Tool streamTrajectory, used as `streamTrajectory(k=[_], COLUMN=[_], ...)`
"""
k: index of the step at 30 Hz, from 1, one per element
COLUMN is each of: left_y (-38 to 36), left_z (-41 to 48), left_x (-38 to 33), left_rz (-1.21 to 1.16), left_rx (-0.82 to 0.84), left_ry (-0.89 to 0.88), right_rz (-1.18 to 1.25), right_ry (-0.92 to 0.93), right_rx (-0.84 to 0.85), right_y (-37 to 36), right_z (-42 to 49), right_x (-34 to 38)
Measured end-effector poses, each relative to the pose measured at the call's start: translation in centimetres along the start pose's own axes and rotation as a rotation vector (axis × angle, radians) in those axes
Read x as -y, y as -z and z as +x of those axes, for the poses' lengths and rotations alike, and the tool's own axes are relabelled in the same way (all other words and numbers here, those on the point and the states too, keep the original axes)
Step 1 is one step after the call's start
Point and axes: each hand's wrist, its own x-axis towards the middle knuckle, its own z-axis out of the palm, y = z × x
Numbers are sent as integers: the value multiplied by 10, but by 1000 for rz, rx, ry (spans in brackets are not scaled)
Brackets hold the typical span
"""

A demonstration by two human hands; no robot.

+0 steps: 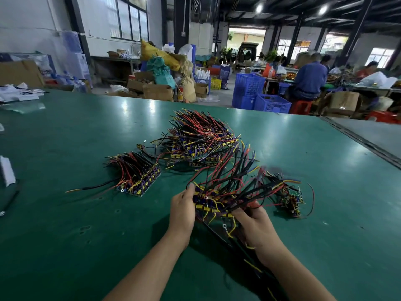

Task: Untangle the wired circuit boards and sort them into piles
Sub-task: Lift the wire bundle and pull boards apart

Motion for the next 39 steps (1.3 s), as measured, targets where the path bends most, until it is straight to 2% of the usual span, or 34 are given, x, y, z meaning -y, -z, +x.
streamTrajectory(k=[6,10,12,16,20,23,26,29,39], left_y=[2,2,1,3,8,7,4,2,2], left_z=[-6,-4,-2,3,-2,-5,-3,-6,-10], left_x=[-7,-6,-3,1,-2,-11,-18,-22,-26], left_rz=[59,-9,-29,13,89,208,106,-8,-153], left_rx=[-34,-58,-70,-33,31,36,-18,29,93], left_ry=[-86,-88,-39,-26,-83,-83,78,217,358], right_rz=[-127,-176,-145,34,142,212,227,253,237], right_ry=[209,323,302,67,63,47,29,14,-8], right_rx=[115,107,90,190,308,294,307,309,328], right_y=[0,-4,-6,-5,-2,1,5,6,7], right_z=[-2,-2,-1,-5,-8,-7,-6,-7,-2], right_x=[3,3,0,-2,-2,-1,2,3,-3])
